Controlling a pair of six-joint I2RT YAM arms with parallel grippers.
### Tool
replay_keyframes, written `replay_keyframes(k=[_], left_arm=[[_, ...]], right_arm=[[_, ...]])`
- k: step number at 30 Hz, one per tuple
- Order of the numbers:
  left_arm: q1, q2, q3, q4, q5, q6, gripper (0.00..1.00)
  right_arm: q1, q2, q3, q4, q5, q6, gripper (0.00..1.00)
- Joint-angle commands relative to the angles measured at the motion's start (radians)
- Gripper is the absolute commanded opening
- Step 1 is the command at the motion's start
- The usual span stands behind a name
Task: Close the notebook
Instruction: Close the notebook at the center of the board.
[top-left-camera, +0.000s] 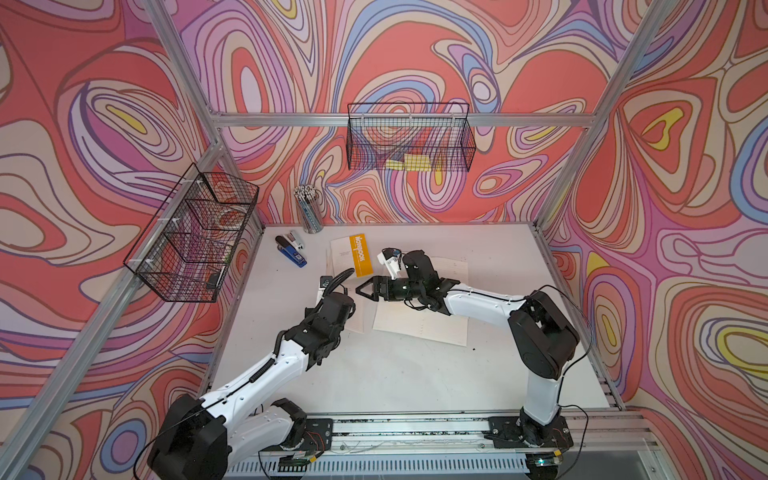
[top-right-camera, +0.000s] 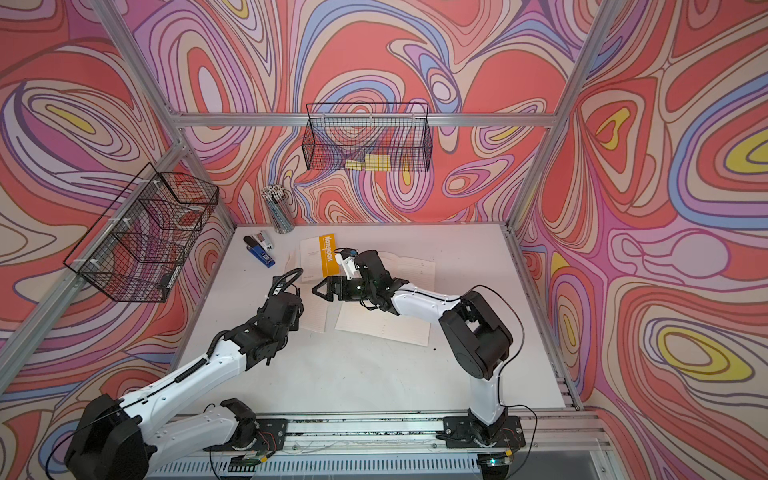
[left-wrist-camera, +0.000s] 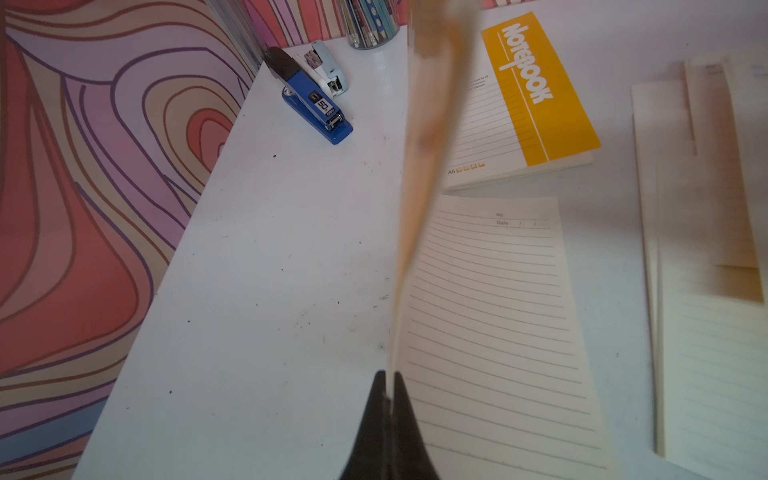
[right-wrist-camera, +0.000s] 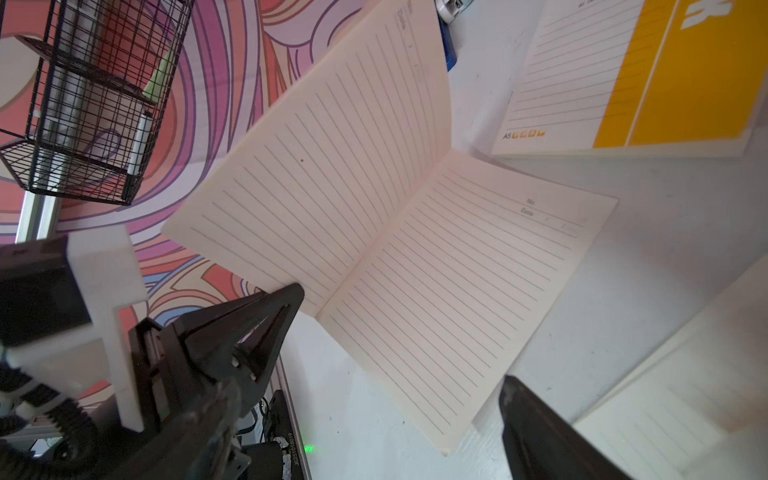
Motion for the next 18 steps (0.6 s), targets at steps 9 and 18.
replay_keyframes(k=[9, 18], left_arm=[[-0.102, 0.16, 0.058, 0.066, -0.182, 0.161, 0.0], [-0.174, 0.265, 0.103, 0.08, -0.196, 0.244, 0.0]], right_arm=[[-0.061, 0.013, 0.049, -0.001, -0.033, -0.007, 0.98], [-0.118, 0.061, 0.108, 0.002, -0.044, 0.006, 0.98]])
